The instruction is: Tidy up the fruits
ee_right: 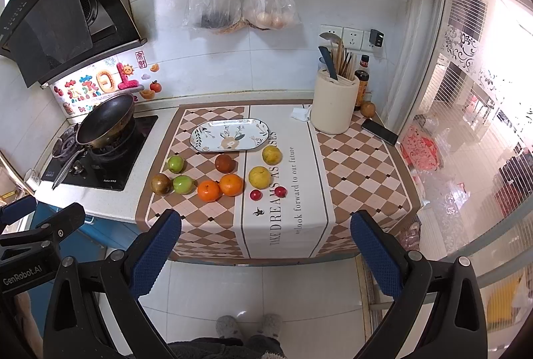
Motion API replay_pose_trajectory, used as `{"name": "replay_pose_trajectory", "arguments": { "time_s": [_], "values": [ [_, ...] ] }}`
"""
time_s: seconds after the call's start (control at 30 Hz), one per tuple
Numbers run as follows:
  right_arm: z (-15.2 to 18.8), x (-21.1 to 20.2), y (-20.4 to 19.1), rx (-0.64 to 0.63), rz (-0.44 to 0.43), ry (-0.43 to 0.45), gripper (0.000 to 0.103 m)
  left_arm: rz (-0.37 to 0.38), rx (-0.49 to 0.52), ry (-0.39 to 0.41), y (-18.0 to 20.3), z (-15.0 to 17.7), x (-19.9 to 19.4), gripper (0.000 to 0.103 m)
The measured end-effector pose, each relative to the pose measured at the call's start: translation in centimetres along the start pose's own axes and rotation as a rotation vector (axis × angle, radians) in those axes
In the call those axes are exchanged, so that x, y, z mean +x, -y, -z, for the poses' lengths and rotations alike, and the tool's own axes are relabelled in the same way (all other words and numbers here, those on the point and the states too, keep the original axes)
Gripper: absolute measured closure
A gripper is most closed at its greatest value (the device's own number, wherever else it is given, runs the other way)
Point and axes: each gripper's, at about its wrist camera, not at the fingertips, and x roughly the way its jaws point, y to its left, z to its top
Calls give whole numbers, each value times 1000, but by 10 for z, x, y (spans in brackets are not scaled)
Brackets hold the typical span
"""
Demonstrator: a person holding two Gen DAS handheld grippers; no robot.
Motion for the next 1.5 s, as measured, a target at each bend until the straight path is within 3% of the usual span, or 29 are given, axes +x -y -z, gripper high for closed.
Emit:
{"name": "replay_pose_trajectory", "arguments": {
  "time_s": [1.5],
  "values": [
    [-9, -8, -7, 0, -10, 14, 0, 6, -4, 5, -2, -3, -1, 0]
  ]
}}
